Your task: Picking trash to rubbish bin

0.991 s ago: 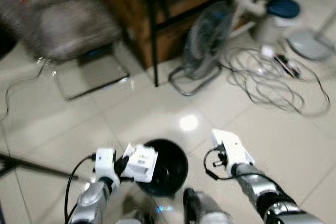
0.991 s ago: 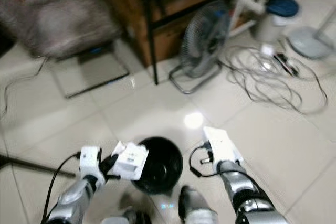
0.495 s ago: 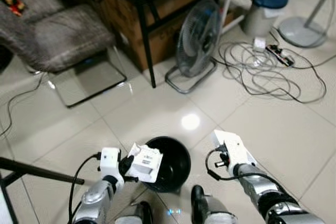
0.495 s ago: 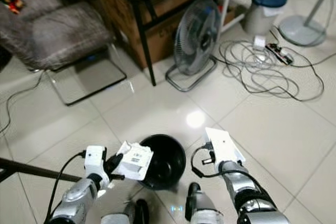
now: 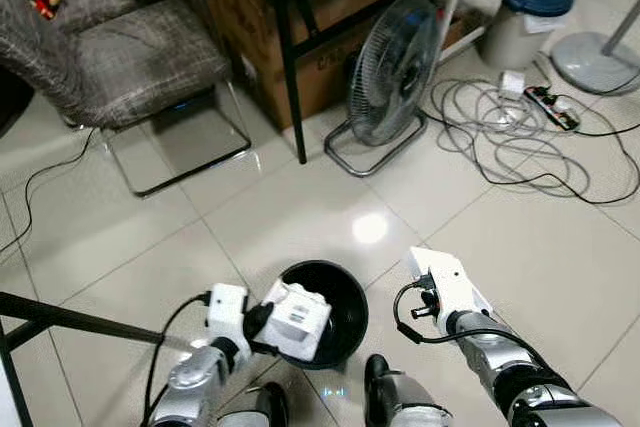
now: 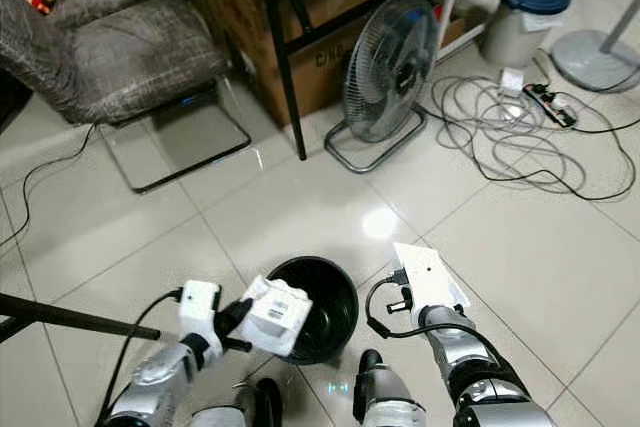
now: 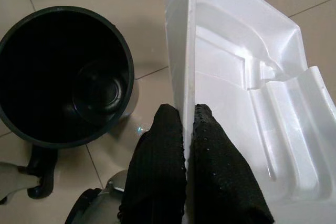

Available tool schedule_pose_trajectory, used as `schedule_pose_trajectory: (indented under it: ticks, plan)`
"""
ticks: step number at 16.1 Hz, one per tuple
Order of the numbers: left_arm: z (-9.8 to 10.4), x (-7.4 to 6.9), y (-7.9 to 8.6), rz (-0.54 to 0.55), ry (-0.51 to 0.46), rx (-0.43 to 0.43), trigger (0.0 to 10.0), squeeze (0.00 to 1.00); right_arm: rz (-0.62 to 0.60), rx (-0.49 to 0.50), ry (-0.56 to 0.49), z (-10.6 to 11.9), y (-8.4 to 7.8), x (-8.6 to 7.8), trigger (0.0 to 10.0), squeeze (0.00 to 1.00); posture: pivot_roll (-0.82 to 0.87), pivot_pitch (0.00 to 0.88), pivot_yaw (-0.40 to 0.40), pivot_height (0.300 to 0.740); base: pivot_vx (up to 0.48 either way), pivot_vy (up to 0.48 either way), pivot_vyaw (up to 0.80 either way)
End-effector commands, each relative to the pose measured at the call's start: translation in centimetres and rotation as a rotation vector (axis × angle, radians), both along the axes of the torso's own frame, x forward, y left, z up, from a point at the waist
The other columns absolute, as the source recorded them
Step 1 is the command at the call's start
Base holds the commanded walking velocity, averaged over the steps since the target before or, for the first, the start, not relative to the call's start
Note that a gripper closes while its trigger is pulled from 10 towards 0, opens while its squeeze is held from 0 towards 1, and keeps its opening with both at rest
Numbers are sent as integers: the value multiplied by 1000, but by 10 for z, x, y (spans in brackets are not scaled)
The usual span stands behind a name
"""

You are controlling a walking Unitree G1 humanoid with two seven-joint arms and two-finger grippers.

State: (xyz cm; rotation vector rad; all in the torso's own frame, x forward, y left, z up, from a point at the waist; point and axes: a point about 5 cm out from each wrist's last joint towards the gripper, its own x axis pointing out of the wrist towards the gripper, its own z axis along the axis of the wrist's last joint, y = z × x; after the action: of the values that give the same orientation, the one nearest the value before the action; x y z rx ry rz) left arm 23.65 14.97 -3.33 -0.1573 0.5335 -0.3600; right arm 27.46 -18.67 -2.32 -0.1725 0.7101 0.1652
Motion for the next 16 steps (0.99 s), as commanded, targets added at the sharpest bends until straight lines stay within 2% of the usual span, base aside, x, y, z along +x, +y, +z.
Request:
schedule_pose_trajectory:
  ticks: [1,4,9,12,16]
  plan:
    - [-10,-10,-7,-55,63,13,0,0,-12,-2,38,-7,-5,-9,10000,0,-134,241,58,740,0,0,0]
    - [-13,-10,-27,-141,99,32,0,0,-17,-8,37,-7,-9,-9,10000,0,-147,249,54,740,0,0,0]
    - [-9,-2,-49,-203,98,37,0,0,-25,-19,35,-5,-16,-10,10000,0,-171,256,52,740,0,0,0]
    - [-8,0,-57,-215,79,51,0,0,-28,-5,41,-7,-15,-12,10000,0,-179,261,53,740,0,0,0]
    - [-8,2,-55,-199,73,70,0,0,-9,30,52,-8,-10,-12,10000,0,-180,264,55,740,0,0,0]
